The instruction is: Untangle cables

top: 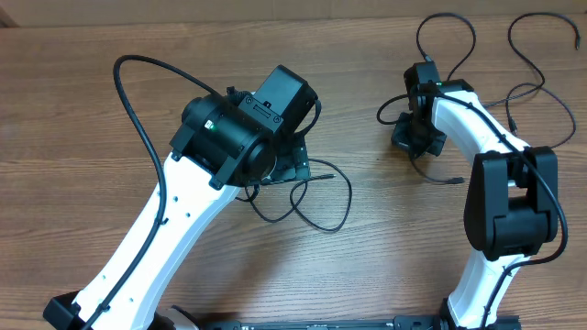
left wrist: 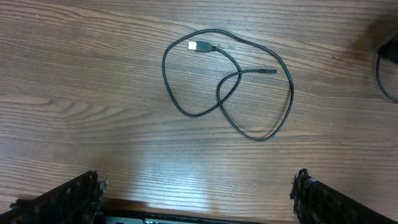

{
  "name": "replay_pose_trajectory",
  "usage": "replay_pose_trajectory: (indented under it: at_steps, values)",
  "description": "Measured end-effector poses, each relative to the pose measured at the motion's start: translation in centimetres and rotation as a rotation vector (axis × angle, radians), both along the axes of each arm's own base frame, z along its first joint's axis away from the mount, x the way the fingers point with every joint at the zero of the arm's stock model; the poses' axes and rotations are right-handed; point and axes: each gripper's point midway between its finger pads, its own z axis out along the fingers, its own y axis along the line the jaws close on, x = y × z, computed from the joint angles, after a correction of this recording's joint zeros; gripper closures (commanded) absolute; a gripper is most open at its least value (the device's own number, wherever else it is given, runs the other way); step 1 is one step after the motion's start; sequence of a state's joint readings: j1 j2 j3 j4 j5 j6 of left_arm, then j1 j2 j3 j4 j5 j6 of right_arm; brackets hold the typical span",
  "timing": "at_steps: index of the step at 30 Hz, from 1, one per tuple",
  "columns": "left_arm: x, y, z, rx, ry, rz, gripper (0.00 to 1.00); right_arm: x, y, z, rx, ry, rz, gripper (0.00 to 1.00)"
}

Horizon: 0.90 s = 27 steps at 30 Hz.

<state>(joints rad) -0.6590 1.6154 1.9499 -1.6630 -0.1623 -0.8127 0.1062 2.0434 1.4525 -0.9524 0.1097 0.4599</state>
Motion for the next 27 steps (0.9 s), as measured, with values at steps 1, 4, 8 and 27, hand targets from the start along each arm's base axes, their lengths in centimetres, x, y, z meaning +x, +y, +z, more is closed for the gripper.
replay_pose_trajectory:
  at_steps: [1, 4, 8, 27]
  values:
    - [-0.01, 0.01, 0.00, 0.000, 0.000, 0.000, 0.00, 0.24, 0.05, 0.03, 0.002, -0.010, 0.002, 0.96]
    - [-0.03, 0.02, -0.01, 0.001, 0.001, 0.000, 0.00, 0.86, 0.11, 0.09, 0.005, -0.035, 0.001, 0.96]
    - [-0.11, 0.08, -0.03, 0.004, 0.005, 0.000, 0.00, 1.18, 0.15, 0.13, 0.006, -0.048, 0.001, 0.95]
    - [-0.10, 0.14, -0.04, 0.007, 0.004, 0.001, 0.01, 0.63, 0.09, 0.09, 0.003, -0.025, 0.008, 0.26]
